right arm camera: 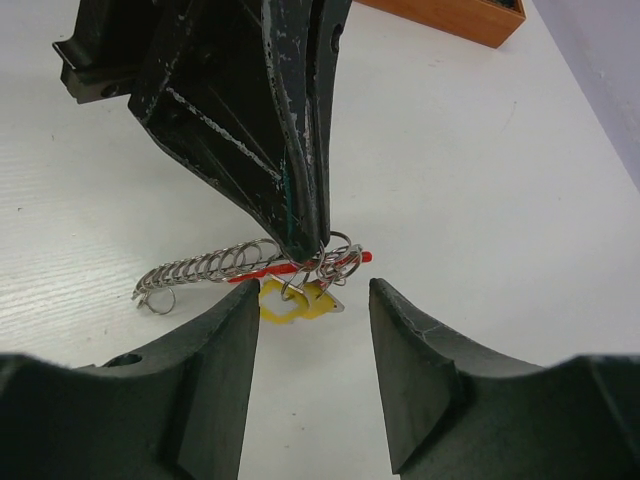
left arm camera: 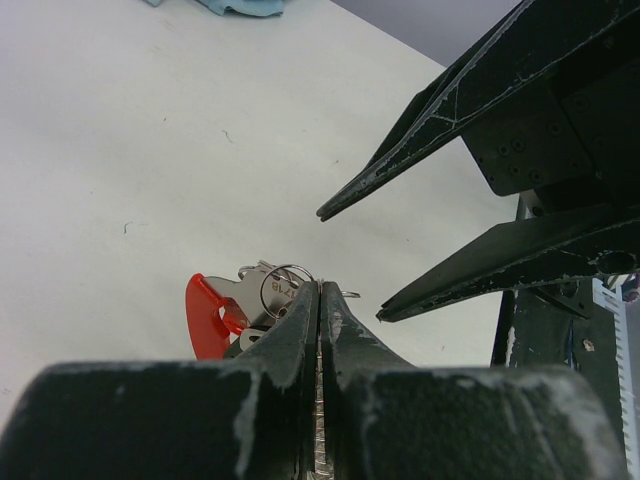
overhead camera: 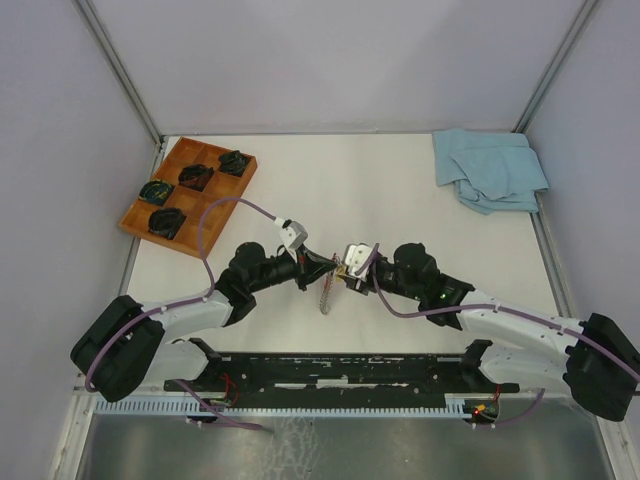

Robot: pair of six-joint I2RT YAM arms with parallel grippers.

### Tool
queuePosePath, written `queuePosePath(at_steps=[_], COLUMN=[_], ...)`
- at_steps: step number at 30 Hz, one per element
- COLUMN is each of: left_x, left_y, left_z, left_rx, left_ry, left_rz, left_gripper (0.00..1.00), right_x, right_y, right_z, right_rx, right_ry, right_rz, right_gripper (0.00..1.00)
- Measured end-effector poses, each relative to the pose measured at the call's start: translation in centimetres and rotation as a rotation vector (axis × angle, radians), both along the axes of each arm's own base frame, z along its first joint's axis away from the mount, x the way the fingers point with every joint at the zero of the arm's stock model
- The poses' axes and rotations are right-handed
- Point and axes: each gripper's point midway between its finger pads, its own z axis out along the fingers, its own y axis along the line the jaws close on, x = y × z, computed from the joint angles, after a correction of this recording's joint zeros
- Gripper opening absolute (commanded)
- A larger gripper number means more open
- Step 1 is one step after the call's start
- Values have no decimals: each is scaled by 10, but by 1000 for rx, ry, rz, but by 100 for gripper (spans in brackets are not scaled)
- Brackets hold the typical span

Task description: Put the keys on the keyring

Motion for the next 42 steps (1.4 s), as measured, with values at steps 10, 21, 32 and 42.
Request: queuePosePath(at_steps=[10, 21, 32, 42], left_x=[0, 1, 2, 0], left_y=[0, 1, 0, 0], left_z=[0, 0, 4, 6], left_rx=[0, 1, -14, -34], left_ry=[0, 0, 0, -5], left_rz=[0, 7, 10, 9], left_gripper=[3, 3, 3, 3], right_x=[3, 4, 1, 1], right_y=[4, 4, 8, 10], right_z=[-6, -12, -18, -22], right_rx=[4, -7, -36, -56], right_ry=[17, 20, 3, -20], right_rz=[-11, -11, 39, 64], right_gripper=[38, 1, 1, 1])
